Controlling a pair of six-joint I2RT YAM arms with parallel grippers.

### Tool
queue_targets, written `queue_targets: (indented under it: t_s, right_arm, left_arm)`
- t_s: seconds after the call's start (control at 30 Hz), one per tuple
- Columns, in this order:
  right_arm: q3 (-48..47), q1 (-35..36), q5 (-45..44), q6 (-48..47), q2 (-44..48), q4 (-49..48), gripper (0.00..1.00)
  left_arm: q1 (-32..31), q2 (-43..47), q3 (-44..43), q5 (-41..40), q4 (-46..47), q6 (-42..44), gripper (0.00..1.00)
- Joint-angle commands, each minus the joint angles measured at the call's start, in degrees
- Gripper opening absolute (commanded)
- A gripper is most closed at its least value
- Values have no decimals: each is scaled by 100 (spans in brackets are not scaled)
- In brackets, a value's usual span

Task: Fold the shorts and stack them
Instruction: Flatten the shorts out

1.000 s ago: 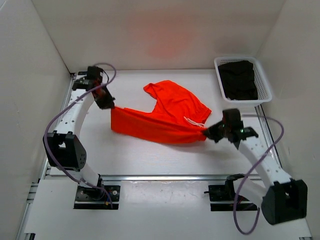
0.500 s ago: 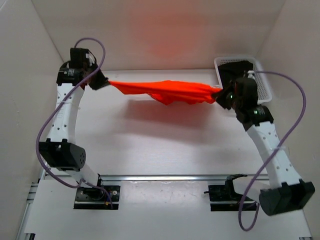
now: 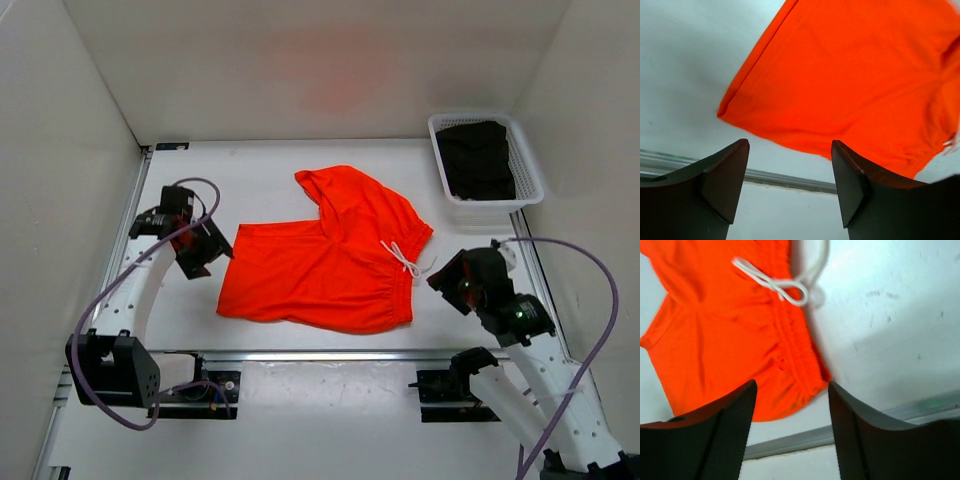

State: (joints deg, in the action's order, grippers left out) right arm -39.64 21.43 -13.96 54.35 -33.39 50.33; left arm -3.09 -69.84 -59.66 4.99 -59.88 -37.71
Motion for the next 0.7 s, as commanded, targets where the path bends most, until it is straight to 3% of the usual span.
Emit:
queue_targets:
  t_s: [0.0, 0.07, 0.1, 0.13, 0.17, 0.2, 0.3, 0.33, 0.4, 0.47, 0.53, 0.6, 0.67]
  right_arm:
    - [-911, -7, -459, -283, -649, -268, 57]
    - [-1255, -7, -310, -740, -1554, -400, 40]
    - [-1422, -7, -310, -846, -2157, -401, 16]
    - [-1720, -7, -249, -1064, -2442, -549, 9]
    - [-1853, -7, -248, -1136, -2697, -550, 3]
    - [-1976, -7, -248, -1215, -3143, -724, 0]
    - [-2398, -200, -178, -1549, -3867, -980, 0]
    - [-2495, -279, -38, -1637, -4051, -1129, 5]
    - [-2776, -464, -37, -1848, -4622, -1217, 24]
    - [-2961, -587, -107, -1936, -5192, -1218, 36]
    - [-3267, -675, -107, -2059, -5572, -1271, 53]
    - [-3480, -728, -186, -2226, -6099, -1271, 66]
    - [-3865, -780, -186, -2393, -6616, -1271, 69]
  left_arm:
    - [-112, -230, -991, -156, 328, 194, 78]
    - [-235, -685, -1406, -227, 328, 273, 74]
    - [-392, -871, -1826, -227, 328, 334, 66]
    - [-472, -1091, -2056, -279, 328, 492, 58]
    - [-569, -1545, -2285, -210, 328, 597, 44]
    - [-752, -1793, -2766, -209, 328, 755, 39]
    - [-1113, -2857, -3872, -209, 21, 958, 37]
    - [-1193, -3129, -4174, -209, -84, 1020, 37]
    - [-1438, -3885, -4693, -209, -234, 1081, 40]
    - [-1606, -4351, -5414, -69, -375, 1143, 57]
    - [-1835, -5063, -6097, -69, -489, 1248, 68]
    - [-1966, -5755, -6548, 2, -543, 1249, 70]
    - [-2134, -6180, -7172, 54, -630, 1301, 70]
